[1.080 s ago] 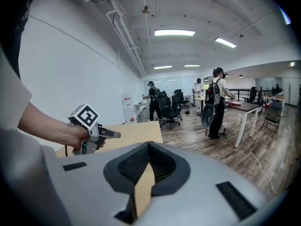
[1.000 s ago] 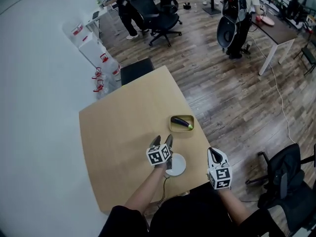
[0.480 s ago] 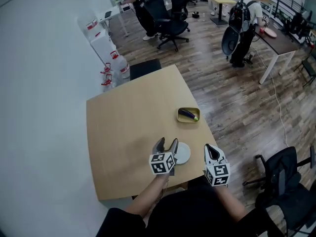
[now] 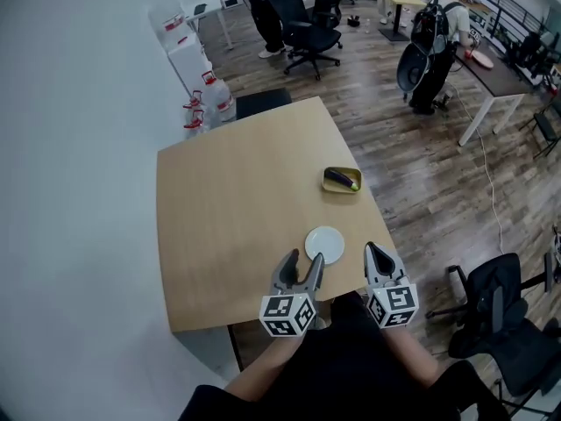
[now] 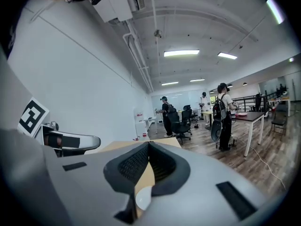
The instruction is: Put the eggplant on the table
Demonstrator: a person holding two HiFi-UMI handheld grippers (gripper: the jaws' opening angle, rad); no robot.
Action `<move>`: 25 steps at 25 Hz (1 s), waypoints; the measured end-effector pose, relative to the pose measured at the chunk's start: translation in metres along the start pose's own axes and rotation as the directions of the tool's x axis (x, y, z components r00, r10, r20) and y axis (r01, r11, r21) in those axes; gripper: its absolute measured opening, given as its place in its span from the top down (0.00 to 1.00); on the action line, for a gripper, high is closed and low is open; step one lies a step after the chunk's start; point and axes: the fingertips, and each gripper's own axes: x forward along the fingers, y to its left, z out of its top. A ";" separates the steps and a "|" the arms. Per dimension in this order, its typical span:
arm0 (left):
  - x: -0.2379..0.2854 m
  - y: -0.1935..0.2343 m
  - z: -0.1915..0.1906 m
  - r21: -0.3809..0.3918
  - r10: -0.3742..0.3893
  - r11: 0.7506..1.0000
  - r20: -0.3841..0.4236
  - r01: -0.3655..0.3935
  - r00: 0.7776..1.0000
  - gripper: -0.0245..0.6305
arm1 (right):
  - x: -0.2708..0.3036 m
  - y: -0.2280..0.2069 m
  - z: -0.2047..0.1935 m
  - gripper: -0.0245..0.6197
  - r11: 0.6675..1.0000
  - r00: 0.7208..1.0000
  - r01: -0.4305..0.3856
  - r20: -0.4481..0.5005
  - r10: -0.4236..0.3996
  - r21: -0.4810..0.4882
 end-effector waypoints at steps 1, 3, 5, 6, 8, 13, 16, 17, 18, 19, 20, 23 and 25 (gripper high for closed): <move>-0.009 -0.002 -0.001 0.008 0.001 1.000 0.013 -0.001 1.000 0.58 | -0.004 0.005 0.000 0.87 1.000 1.000 0.001 0.009 -0.001 -0.012; -0.025 0.001 -0.002 0.039 0.012 0.999 0.045 -0.014 0.999 0.76 | -0.010 0.016 0.000 0.87 0.999 0.999 0.007 0.032 -0.006 -0.044; -0.036 0.006 -0.001 0.079 0.019 0.997 0.070 -0.024 0.997 0.91 | -0.011 0.028 -0.002 0.87 0.998 0.999 0.001 0.032 0.001 -0.063; -0.040 0.009 -0.001 0.103 0.021 0.994 0.076 -0.029 0.997 0.91 | -0.011 0.033 -0.003 0.87 0.998 1.000 -0.005 0.027 0.007 -0.068; -0.045 0.016 0.001 0.152 0.037 0.987 0.083 -0.050 0.996 0.93 | -0.011 0.040 -0.003 0.87 0.997 1.000 -0.014 0.019 0.016 -0.079; -0.055 0.034 0.005 0.167 0.056 0.983 0.089 -0.070 0.994 0.94 | -0.013 0.054 -0.006 0.87 0.994 1.000 -0.021 0.017 0.023 -0.107; -0.058 0.036 0.008 0.171 0.052 0.983 0.097 -0.068 0.994 0.94 | -0.012 0.062 -0.005 0.87 0.990 0.999 -0.032 0.018 0.034 -0.138; -0.058 0.037 0.009 0.171 0.054 0.983 0.101 -0.071 0.993 0.94 | -0.010 0.063 -0.005 0.87 0.989 0.999 -0.037 0.016 0.039 -0.141; -0.058 0.039 0.010 0.170 0.058 0.983 0.104 -0.075 0.993 0.94 | -0.008 0.065 -0.005 0.87 0.989 0.999 -0.042 0.015 0.044 -0.143; -0.057 0.041 0.012 0.168 0.062 0.983 0.105 -0.079 0.993 0.94 | -0.005 0.067 -0.004 0.87 0.988 0.999 -0.046 0.015 0.049 -0.146; -0.056 0.044 0.012 0.165 0.065 0.983 0.105 -0.082 0.992 0.94 | -0.002 0.069 -0.004 0.87 0.987 0.998 -0.051 0.016 0.054 -0.150; -0.052 0.048 0.012 0.154 0.067 0.985 0.102 -0.082 0.993 0.94 | 0.005 0.071 -0.005 0.87 0.986 0.998 -0.055 0.015 0.058 -0.160; -0.051 0.048 0.012 0.152 0.067 0.985 0.104 -0.083 0.992 0.94 | 0.004 0.069 -0.006 0.87 0.986 0.998 -0.054 0.013 0.056 -0.161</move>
